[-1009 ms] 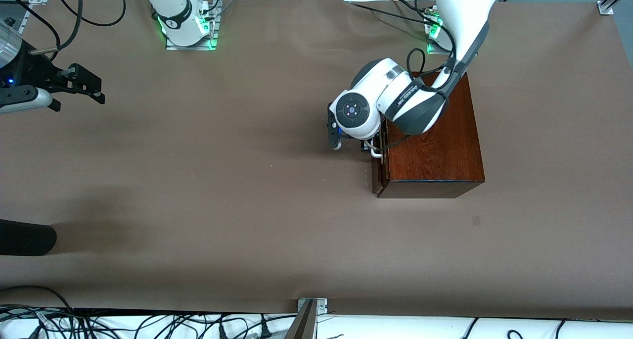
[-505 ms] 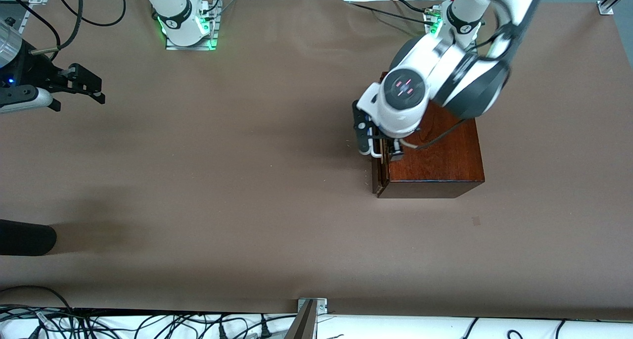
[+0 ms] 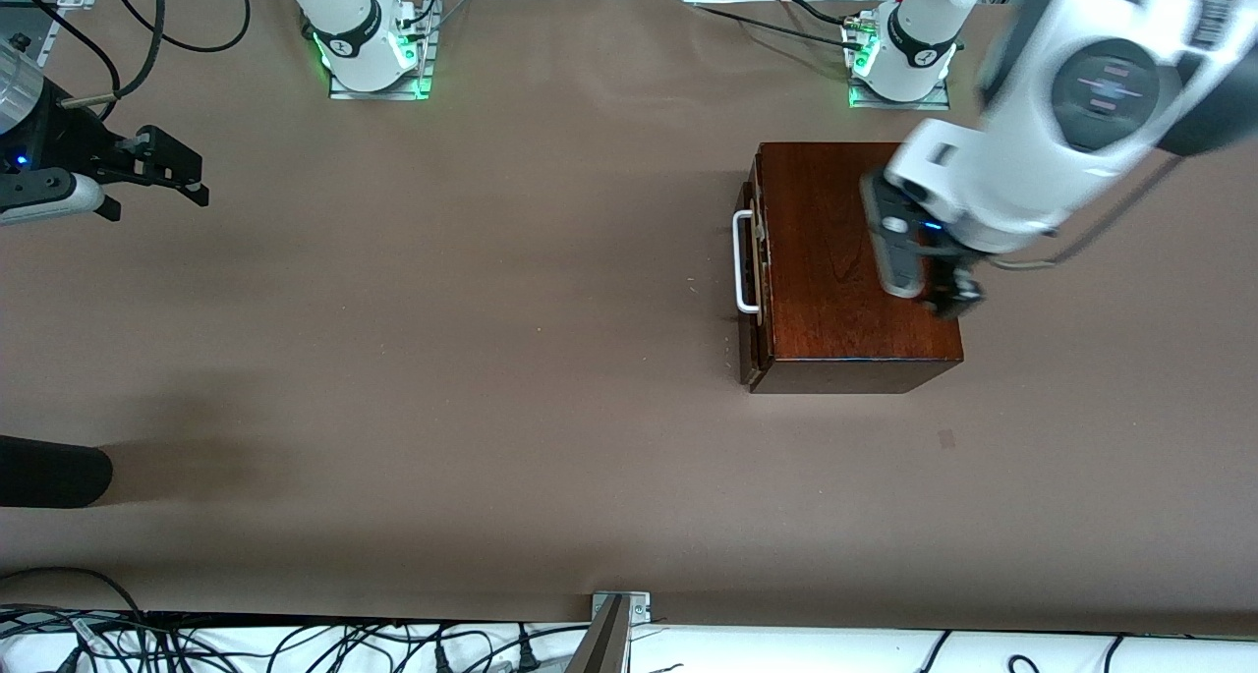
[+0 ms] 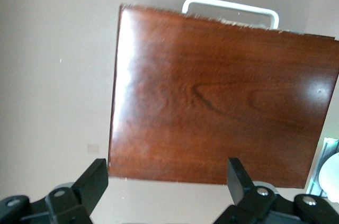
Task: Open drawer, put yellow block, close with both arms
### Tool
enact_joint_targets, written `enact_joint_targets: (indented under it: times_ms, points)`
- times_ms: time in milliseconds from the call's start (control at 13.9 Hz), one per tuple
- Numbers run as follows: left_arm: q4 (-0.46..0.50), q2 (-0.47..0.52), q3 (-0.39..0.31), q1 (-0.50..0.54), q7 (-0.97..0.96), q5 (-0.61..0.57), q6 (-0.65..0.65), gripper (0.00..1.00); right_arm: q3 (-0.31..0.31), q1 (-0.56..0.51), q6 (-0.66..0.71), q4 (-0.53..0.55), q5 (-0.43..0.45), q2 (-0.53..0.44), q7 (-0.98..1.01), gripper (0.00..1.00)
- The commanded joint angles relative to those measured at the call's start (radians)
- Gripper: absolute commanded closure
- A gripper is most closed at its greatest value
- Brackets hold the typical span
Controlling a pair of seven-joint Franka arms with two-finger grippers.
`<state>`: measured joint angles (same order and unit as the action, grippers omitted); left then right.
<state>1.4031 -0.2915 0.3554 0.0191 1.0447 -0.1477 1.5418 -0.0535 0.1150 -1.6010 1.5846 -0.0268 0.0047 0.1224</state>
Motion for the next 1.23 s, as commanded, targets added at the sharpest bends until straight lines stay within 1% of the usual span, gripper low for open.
enact_joint_targets:
  times_ms: [0,72,216,288,433,505,721,937,1009,1154]
  points:
    - [-0.009,0.035,-0.068,0.012,-0.041,0.039,-0.028,0.00,0.003,-0.001,0.012,-0.011,0.002,-0.005,-0.009,0.00]
    - [0.025,0.063,-0.100,0.010,-0.104,0.052,-0.028,0.00,0.003,-0.001,0.012,-0.011,0.002,-0.005,-0.009,0.00]
    - [0.097,0.145,-0.154,0.012,-0.324,0.065,-0.020,0.00,0.003,-0.001,0.010,-0.011,0.002,-0.005,-0.009,0.00]
    - [0.131,0.187,-0.156,0.010,-0.444,0.066,-0.017,0.00,0.003,-0.001,0.010,-0.011,0.002,-0.005,-0.009,0.00]
    - [0.151,0.230,-0.158,0.008,-0.653,0.065,-0.008,0.00,0.003,-0.001,0.010,-0.011,0.002,-0.005,-0.009,0.00]
    - [0.174,0.259,-0.165,0.008,-0.725,0.065,0.003,0.00,0.003,-0.001,0.010,-0.011,0.001,-0.005,-0.009,0.00]
    - [0.275,0.368,-0.236,0.005,-0.836,0.068,0.136,0.00,0.003,-0.001,0.010,-0.011,0.001,-0.005,-0.009,0.00]
    - [0.271,0.374,-0.312,0.004,-0.986,0.184,0.152,0.00,0.003,-0.001,0.012,-0.011,0.001,-0.005,-0.009,0.00]
    - [0.267,0.374,-0.323,0.004,-1.043,0.197,0.150,0.00,0.003,-0.001,0.012,-0.011,0.001,-0.005,-0.009,0.00]
    - [0.267,0.368,-0.323,-0.010,-1.048,0.180,0.146,0.00,0.003,-0.001,0.012,-0.011,0.001,-0.005,-0.009,0.00]
